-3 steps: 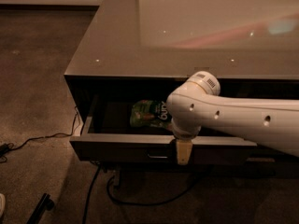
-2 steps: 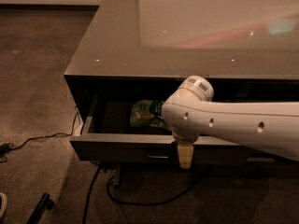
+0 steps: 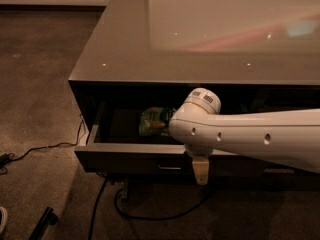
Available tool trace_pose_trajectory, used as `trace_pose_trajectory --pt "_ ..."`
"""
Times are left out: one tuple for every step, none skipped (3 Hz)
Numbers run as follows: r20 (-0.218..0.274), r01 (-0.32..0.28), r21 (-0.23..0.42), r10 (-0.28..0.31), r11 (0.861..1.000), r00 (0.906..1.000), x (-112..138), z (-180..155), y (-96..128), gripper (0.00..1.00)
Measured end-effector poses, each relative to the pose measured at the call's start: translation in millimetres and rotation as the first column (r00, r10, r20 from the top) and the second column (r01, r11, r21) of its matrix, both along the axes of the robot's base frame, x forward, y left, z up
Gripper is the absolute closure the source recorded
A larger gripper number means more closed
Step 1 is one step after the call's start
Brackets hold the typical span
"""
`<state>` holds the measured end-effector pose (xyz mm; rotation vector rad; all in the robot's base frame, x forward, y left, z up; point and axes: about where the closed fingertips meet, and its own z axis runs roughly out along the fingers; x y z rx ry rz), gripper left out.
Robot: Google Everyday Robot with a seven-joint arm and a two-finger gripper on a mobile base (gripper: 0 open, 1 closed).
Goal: Open top drawer
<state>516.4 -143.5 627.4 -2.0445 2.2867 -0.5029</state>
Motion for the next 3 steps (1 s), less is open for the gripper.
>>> trace_pose_trajectory --pt "-0.002 -0.017 0.037 0.017 0.999 0.9999 8 2 2 0.00" --pt "-0.009 -0.011 0.157 0.012 0.988 0.9999 15 0 -7 0.00" --pt "-0.063 0.030 0.258 -0.014 0.966 0.9979 -6 -14 -32 0.00"
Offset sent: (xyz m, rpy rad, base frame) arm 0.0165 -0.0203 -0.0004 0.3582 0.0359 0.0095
